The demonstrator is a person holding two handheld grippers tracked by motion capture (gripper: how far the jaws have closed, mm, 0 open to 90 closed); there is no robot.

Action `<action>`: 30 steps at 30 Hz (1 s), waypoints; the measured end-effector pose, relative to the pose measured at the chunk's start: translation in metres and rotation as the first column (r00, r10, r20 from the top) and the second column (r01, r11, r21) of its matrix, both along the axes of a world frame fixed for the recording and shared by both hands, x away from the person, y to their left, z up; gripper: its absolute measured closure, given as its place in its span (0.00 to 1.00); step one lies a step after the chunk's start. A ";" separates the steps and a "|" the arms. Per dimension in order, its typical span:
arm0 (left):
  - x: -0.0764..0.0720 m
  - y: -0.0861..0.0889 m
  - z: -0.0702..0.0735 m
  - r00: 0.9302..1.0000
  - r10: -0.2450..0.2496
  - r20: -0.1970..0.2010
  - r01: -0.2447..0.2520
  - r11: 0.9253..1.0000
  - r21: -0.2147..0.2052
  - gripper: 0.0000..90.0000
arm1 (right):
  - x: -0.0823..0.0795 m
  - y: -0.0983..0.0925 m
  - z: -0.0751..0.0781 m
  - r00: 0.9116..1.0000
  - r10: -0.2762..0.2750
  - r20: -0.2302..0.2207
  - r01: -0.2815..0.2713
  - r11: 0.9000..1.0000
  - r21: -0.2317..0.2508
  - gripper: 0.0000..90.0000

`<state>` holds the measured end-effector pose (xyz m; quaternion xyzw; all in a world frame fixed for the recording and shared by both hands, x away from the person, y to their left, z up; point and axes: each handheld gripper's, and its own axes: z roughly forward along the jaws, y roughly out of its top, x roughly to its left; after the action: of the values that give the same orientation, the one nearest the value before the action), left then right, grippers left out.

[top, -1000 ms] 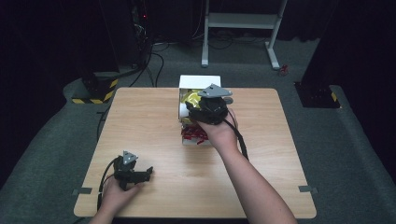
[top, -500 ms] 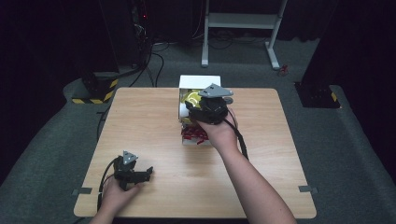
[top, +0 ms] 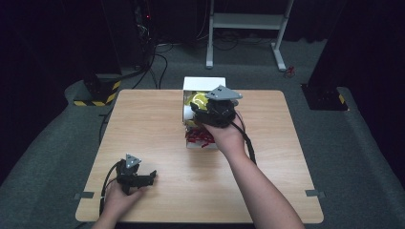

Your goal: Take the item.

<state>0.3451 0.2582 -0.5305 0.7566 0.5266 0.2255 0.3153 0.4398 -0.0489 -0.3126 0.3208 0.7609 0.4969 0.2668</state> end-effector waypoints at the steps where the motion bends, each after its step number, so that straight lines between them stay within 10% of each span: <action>1: 0.000 0.000 0.000 1.000 0.000 0.000 0.000 1.000 0.000 0.04 | 0.000 -0.001 0.000 1.000 0.000 0.002 0.000 1.000 -0.001 0.43; 30: 0.002 0.000 0.000 1.000 0.018 -0.007 -0.018 1.000 -0.001 0.01 | -0.036 -0.026 0.002 0.999 0.034 0.040 -0.036 0.999 0.038 0.43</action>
<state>0.3472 0.2582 -0.5308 0.7526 0.5344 0.2254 0.3118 0.4039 -0.0753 -0.3103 0.3028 0.7512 0.5224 0.2665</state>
